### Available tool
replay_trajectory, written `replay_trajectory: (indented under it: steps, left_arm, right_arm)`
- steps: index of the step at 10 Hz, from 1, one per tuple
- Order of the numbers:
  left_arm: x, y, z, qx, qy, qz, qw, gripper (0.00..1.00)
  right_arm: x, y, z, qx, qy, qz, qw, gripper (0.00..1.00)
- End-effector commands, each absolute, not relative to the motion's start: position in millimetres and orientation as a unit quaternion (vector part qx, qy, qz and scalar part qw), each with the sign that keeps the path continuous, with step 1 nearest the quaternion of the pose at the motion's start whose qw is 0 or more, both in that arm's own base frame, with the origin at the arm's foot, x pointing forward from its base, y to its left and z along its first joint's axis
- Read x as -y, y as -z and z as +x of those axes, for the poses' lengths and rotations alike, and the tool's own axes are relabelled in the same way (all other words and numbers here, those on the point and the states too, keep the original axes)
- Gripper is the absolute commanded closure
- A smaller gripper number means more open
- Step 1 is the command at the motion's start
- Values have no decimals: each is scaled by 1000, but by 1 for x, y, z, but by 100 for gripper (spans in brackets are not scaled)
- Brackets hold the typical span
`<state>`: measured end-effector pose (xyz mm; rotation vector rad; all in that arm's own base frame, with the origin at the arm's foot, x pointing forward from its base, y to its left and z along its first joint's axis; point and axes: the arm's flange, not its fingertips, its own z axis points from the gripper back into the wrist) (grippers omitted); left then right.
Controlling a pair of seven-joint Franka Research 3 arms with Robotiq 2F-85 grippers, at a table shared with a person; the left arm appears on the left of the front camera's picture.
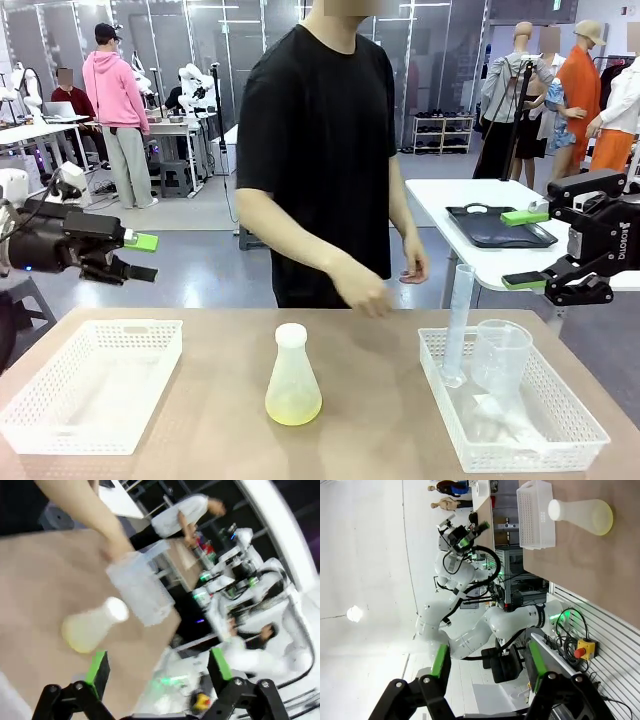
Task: Prepare the solutions needed for the experiment.
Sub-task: When the human places the Big flask in the center of the table, pick up the Big flask and place it in the left Organizing basket.
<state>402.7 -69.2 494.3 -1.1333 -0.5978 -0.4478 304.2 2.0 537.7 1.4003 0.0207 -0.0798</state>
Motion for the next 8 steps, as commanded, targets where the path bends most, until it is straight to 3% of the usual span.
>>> replay_trajectory:
  steps: [1,3,5,8]
  left_arm:
    - [64,-483,432,368,360,-441,735,0]
    - [61,-487,436,413,354,-439,715,0]
    - [59,-492,434,375,362,-435,735,0]
    - [59,-492,434,375,362,-435,735,0]
  right_arm:
    - [-4,-538,304,-5,32,650,759,24]
    - [-4,-538,304,-5,32,650,759,24]
    - [-4,-538,304,-5,32,650,759,24]
    - [-4,-538,304,-5,32,650,759,24]
